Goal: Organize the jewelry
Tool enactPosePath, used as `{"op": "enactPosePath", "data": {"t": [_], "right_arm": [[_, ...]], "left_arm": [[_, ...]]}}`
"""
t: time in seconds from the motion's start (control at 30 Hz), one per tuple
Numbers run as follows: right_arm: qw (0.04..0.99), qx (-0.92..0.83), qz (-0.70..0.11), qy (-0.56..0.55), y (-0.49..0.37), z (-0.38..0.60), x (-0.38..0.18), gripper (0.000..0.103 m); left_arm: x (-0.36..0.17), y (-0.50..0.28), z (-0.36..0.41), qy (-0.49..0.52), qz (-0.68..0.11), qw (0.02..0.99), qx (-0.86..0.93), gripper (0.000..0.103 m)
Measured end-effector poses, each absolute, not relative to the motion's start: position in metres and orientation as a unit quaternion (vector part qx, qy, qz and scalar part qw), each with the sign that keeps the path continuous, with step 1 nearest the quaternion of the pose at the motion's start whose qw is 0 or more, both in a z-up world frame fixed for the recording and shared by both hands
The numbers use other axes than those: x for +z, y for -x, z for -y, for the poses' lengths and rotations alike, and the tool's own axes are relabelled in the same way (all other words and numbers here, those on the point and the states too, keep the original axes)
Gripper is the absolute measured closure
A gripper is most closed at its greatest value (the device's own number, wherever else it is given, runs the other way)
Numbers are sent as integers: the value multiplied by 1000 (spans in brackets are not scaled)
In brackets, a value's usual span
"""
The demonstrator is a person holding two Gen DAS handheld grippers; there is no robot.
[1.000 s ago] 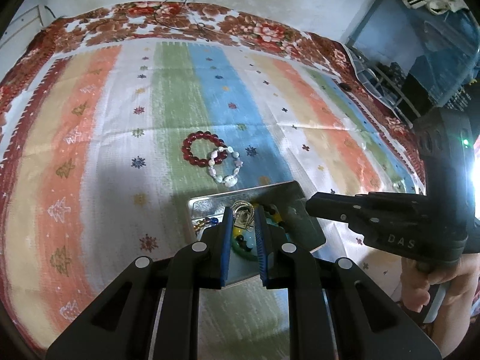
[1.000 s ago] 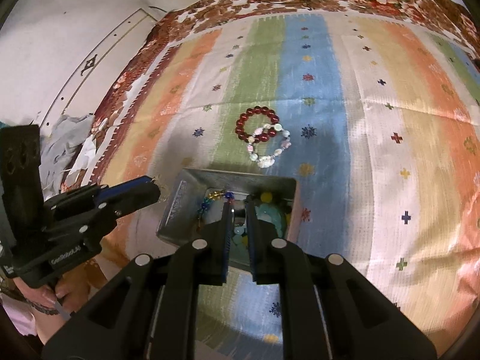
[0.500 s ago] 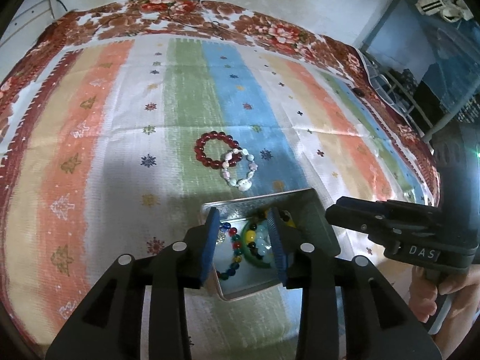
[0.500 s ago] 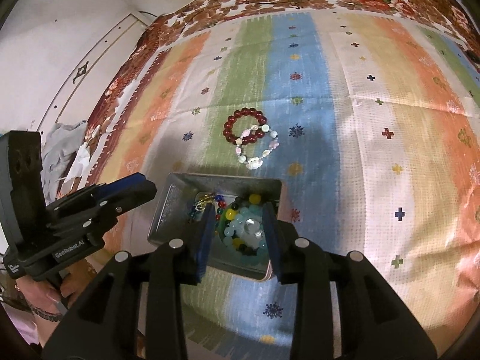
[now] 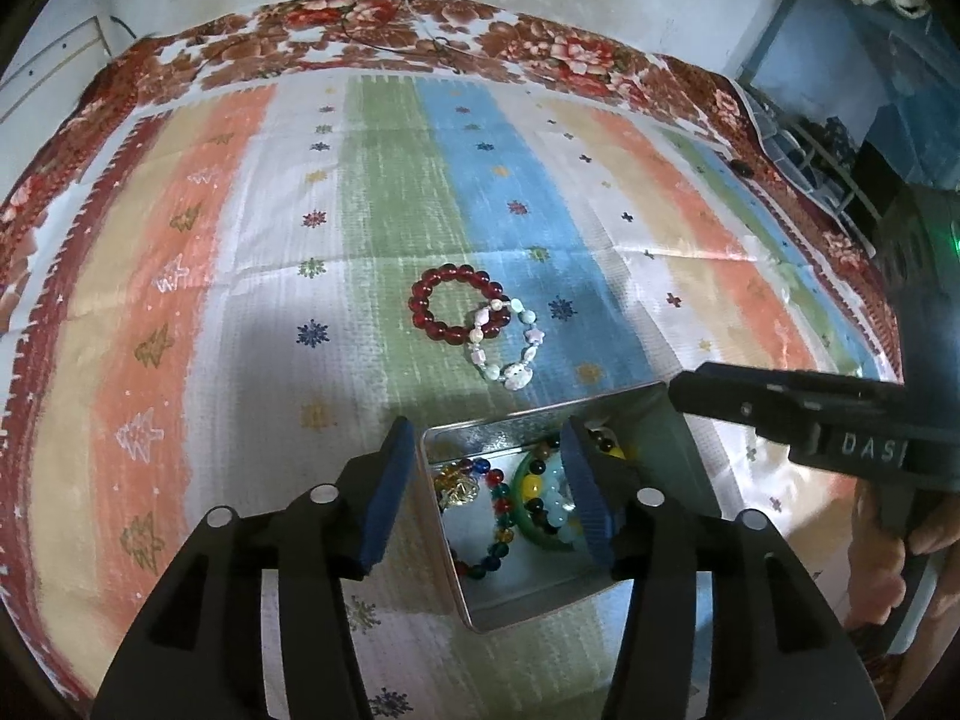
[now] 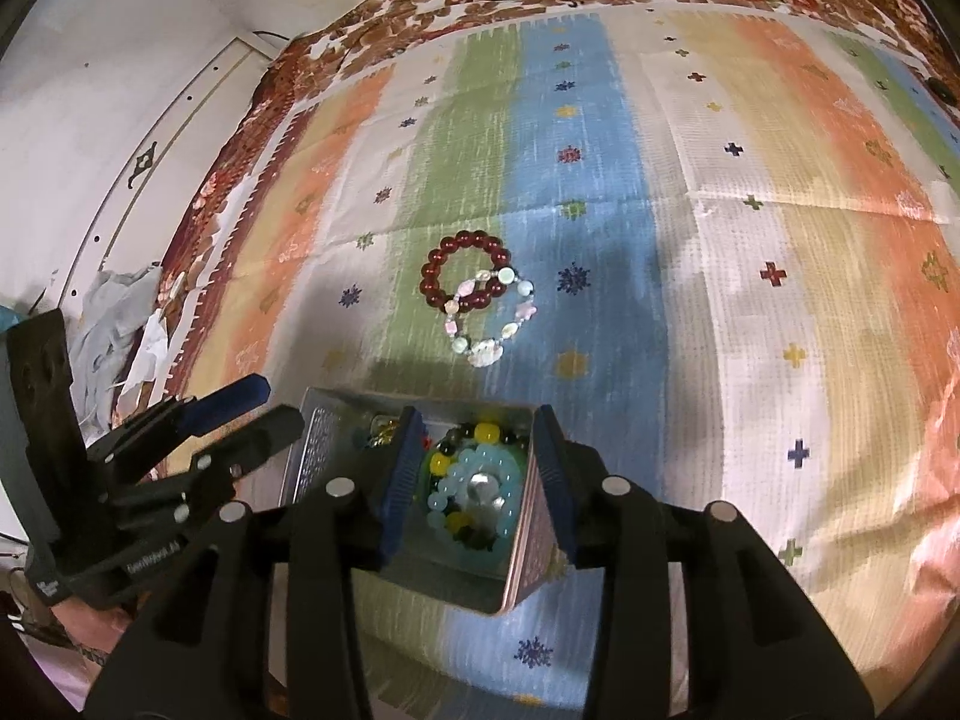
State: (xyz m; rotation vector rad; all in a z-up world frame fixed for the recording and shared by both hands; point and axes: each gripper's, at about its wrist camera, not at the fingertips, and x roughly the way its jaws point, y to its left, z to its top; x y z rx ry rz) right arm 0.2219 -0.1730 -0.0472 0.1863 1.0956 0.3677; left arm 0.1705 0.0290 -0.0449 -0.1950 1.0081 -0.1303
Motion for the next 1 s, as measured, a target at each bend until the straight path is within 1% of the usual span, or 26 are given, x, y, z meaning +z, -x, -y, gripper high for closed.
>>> {"op": "enactPosePath", "data": {"t": [0.2,0.37,0.57,0.6,0.63,0.7,0.9,1.0], "right_arm": [[830,167,-526,-83,-235,175,-52,63],[828,170,-529,-77,-241,175,-52,61],[830,168,-528,-63,-248,171,-52,60],[831,167,-528,-60,-249,170,-52,59],[831,167,-527,-57,-250,169,-52,55],[832,168,-526,-53,-254,167,-52,53],[828,162,-535,-42,-266,163,-58,53],[826,161,-540,-37,-271,162,-62,53]], "left_arm": [[-46,-184,-36,95,-485,868,-51,43],[-48,-194,-38,96,-487,867,-47,41],[-46,-199,-37,82,-481,872,-37,36],[-45,-200,-37,84,-480,872,-40,35],[-45,-201,-38,84,-479,873,-41,33],[-45,-204,-38,80,-478,874,-42,32],[-51,-222,-47,92,-491,866,-38,32],[-54,-230,-47,73,-494,866,-28,32]]}}
